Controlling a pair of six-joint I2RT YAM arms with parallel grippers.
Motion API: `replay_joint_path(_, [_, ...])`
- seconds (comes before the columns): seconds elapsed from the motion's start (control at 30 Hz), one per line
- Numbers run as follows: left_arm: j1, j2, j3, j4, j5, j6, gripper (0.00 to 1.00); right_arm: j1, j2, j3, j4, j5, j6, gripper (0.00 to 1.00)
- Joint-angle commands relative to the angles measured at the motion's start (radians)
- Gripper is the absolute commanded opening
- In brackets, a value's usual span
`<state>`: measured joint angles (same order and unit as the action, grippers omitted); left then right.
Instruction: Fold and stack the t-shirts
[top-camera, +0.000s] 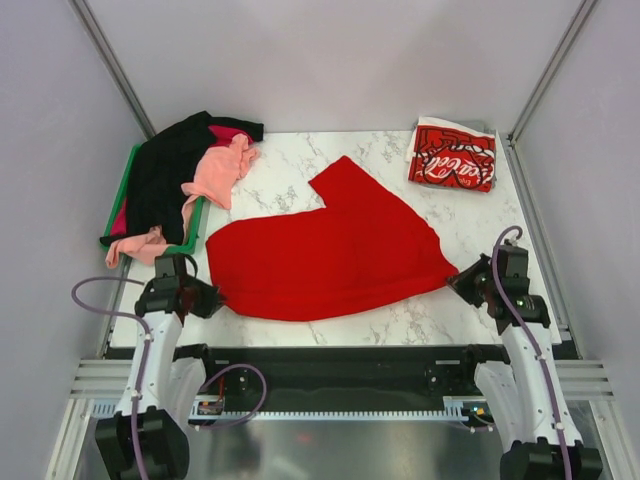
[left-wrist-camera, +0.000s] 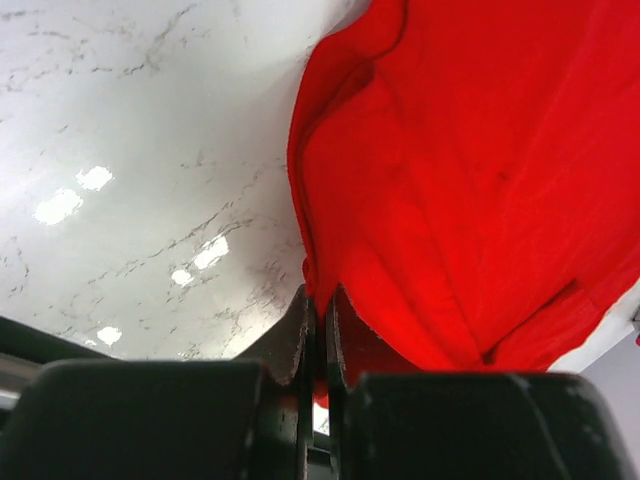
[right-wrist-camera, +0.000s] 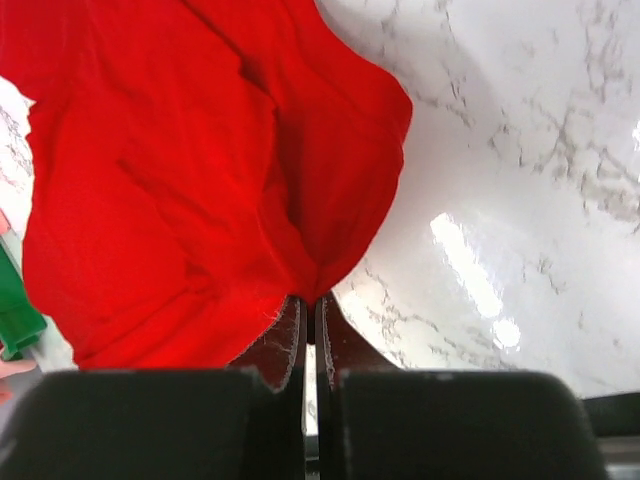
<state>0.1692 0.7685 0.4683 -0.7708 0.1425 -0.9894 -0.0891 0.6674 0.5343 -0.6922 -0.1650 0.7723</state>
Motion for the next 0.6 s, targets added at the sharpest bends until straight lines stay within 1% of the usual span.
replay_joint_path(0.0, [0.009,-0.047,0.03,-0.074,0.023,-0.055,0.08,-0.001,-0.028,-0.019,-0.088,-0.037,0.09,0.01])
replay_joint_path(0.03, [0.01,-0.055,0.032,-0.085,0.028,-0.061,0.11,0.0,-0.031,-0.02,-0.104,-0.044,0.09,0.03])
replay_joint_path(0.07, [0.009,-0.064,0.036,-0.109,0.031,-0.061,0.14,0.003,-0.043,-0.019,-0.137,-0.042,0.079,0.16])
replay_joint_path(0.1, [0.009,-0.08,0.039,-0.123,0.031,-0.057,0.28,0.008,-0.051,-0.008,-0.16,-0.021,0.078,0.29])
replay_joint_path(0.13, [0.009,-0.092,0.043,-0.139,0.028,-0.057,0.36,0.011,-0.063,-0.004,-0.18,-0.008,0.078,0.48])
replay_joint_path(0.17, [0.009,-0.104,0.05,-0.154,0.043,-0.048,0.51,0.015,-0.081,0.006,-0.223,0.004,0.074,0.67])
replay_joint_path(0.2, [0.009,-0.119,0.056,-0.177,0.046,-0.039,0.97,0.017,-0.092,0.032,-0.252,0.048,0.077,0.97])
replay_joint_path(0.23, [0.007,-0.153,0.069,-0.195,0.043,-0.041,1.0,0.018,-0.101,0.045,-0.274,0.058,0.076,0.98])
replay_joint_path(0.3, [0.009,-0.164,0.098,-0.238,0.013,-0.014,1.0,0.023,-0.111,0.104,-0.308,0.079,0.058,0.98])
replay_joint_path(0.33, [0.007,-0.167,0.151,-0.254,-0.001,0.003,1.0,0.026,-0.108,0.13,-0.317,0.088,0.047,0.98])
replay_joint_path(0.37, [0.004,-0.167,0.188,-0.272,-0.067,0.017,1.0,0.029,-0.091,0.189,-0.316,0.09,0.032,0.98])
replay_joint_path(0.4, [-0.002,-0.166,0.228,-0.292,-0.104,0.056,1.0,0.037,-0.077,0.219,-0.303,0.088,0.018,0.98])
replay_joint_path(0.43, [-0.017,-0.161,0.307,-0.291,-0.138,0.084,1.0,0.04,-0.063,0.243,-0.244,0.053,-0.016,0.98])
replay_joint_path(0.47, [-0.025,-0.144,0.344,-0.292,-0.206,0.106,1.0,0.043,-0.02,0.268,-0.189,0.012,-0.031,0.97])
replay_joint_path(0.53, [-0.052,-0.123,0.427,-0.262,-0.254,0.176,1.0,0.063,0.056,0.286,-0.039,-0.079,-0.038,0.94])
replay_joint_path(0.57, [-0.065,-0.112,0.449,-0.249,-0.283,0.208,1.0,0.083,0.174,0.306,-0.012,-0.067,-0.039,0.91])
